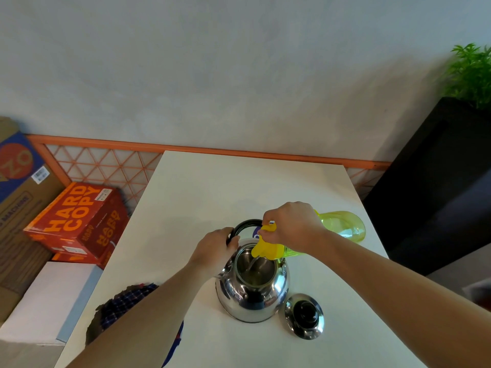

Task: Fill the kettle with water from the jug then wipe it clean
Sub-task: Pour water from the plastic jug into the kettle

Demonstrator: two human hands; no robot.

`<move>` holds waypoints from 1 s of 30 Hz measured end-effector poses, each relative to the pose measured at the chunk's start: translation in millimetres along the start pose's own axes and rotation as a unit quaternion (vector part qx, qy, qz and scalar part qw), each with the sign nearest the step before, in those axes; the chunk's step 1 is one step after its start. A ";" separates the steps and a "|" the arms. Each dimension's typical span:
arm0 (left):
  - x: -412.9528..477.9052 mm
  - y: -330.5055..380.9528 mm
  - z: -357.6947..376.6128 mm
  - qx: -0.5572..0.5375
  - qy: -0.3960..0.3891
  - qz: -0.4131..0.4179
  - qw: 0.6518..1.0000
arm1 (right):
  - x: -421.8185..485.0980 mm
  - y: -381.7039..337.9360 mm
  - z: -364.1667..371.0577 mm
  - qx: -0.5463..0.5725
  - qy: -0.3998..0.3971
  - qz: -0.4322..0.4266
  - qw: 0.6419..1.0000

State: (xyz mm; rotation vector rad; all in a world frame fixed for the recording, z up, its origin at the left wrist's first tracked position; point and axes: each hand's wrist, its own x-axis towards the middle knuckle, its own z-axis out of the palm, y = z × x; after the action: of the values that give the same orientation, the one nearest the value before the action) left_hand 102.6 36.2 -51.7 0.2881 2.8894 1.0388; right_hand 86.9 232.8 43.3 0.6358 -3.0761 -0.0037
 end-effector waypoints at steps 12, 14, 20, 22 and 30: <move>0.3 0.2 0.3 -0.006 0.000 -0.003 1.000 | 0.4 0.4 0.6 -0.002 0.001 -0.002 1.000; 0.2 0.3 0.3 -0.006 0.000 -0.004 1.000 | 0.5 0.4 0.5 -0.001 0.003 -0.003 1.000; 0.4 0.5 0.2 -0.005 -0.002 -0.002 1.000 | 0.2 0.7 0.4 0.001 0.003 -0.005 1.000; 0.4 0.6 0.2 -0.006 -0.002 -0.002 1.000 | 0.2 0.5 0.1 -0.002 0.002 -0.005 1.000; 0.7 0.1 0.4 -0.003 0.003 -0.003 1.000 | 0.0 0.2 0.4 0.001 -0.002 -0.001 1.000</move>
State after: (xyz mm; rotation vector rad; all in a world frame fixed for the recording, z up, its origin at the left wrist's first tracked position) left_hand 101.9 36.7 -51.9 0.2766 2.8902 1.0505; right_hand 86.8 233.0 42.9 0.6402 -3.0786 -0.0028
